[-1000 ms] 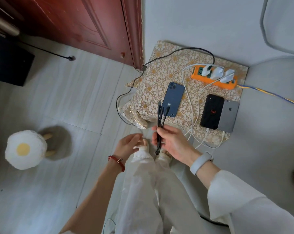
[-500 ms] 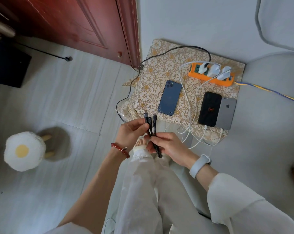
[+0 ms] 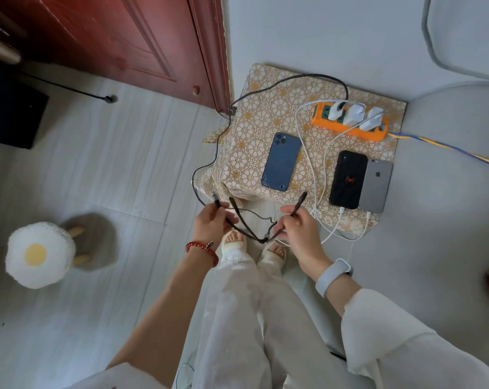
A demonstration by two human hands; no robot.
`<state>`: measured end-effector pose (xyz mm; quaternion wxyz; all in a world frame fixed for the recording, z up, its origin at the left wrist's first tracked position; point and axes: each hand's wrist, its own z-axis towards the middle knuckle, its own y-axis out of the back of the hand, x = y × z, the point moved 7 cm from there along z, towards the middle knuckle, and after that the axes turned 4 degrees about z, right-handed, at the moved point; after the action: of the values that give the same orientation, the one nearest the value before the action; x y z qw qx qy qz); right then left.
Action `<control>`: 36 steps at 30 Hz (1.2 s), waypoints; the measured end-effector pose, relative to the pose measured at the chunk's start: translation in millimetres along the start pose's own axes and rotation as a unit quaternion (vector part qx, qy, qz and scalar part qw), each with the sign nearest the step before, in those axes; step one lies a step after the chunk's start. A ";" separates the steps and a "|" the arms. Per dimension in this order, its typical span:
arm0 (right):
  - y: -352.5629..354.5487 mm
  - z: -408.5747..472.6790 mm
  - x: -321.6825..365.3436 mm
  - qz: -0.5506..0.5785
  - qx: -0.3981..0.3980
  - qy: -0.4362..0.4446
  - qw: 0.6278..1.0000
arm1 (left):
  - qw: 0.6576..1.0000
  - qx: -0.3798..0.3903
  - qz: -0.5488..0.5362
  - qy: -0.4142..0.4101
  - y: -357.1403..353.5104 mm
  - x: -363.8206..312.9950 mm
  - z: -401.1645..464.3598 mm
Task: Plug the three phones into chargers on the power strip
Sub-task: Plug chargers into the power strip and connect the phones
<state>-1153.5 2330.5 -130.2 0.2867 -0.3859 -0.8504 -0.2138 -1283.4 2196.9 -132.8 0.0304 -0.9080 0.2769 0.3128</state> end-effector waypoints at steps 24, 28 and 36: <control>-18.1 102.9 -60.2 -0.095 -0.027 -0.090 0.991 | 0.905 0.058 0.408 -0.106 -107.4 -29.4 131.4; -24.5 108.7 -75.9 -0.071 -0.034 -0.100 0.992 | 0.895 0.049 0.430 -0.107 -127.5 -21.9 139.0; -23.4 123.1 -76.9 -0.034 -0.040 -0.103 0.993 | 0.856 0.013 0.498 -0.138 -127.7 -23.6 149.3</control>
<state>-1170.1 2347.2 -275.3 0.1747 -0.3876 -0.8789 -0.2161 -1314.4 2350.3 -253.9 -0.0799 -0.5963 0.6887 0.4047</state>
